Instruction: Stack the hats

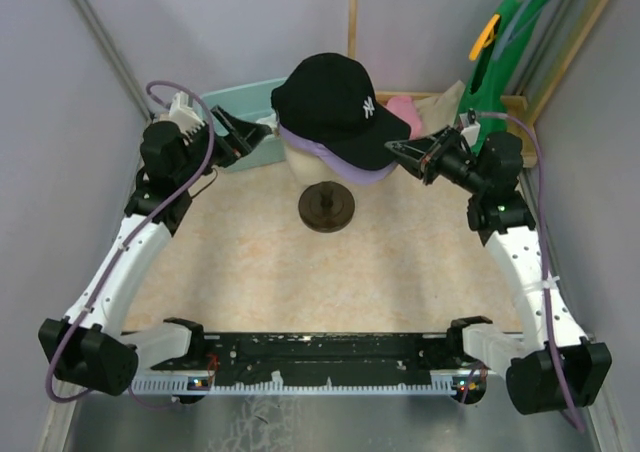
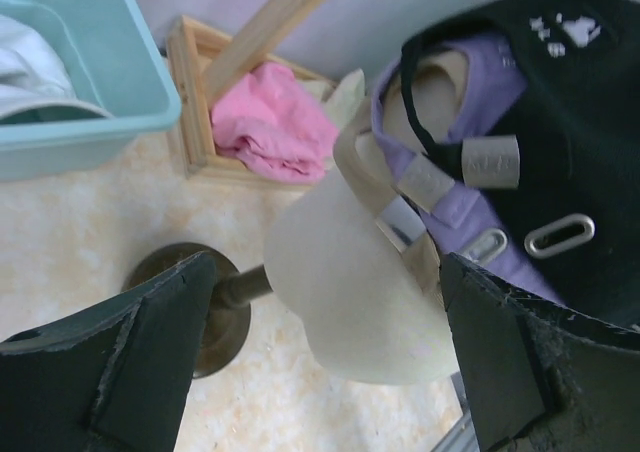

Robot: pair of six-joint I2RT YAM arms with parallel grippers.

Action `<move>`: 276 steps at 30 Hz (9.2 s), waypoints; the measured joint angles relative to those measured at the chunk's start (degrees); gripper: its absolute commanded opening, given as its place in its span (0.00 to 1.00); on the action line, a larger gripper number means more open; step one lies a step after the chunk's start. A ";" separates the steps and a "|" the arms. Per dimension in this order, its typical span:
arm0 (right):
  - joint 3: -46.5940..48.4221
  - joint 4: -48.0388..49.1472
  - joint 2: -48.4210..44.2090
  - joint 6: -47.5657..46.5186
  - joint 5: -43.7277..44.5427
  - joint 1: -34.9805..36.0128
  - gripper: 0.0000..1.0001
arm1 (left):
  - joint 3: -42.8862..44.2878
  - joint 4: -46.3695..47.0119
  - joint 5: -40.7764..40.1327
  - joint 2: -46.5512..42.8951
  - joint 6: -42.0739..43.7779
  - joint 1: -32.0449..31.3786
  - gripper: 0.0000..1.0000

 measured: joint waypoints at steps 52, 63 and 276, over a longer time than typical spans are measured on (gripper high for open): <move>12.68 -7.61 10.99 -12.59 -11.19 -4.92 0.00 | 20.11 5.97 24.70 24.04 -8.74 4.76 0.45; 11.96 -8.50 10.82 -14.95 -11.65 -5.64 0.00 | 15.52 11.08 25.05 22.58 -9.18 3.63 0.05; 15.80 -21.77 10.84 -24.35 6.73 -16.83 0.96 | 72.76 -32.33 1.81 83.80 24.09 11.32 0.00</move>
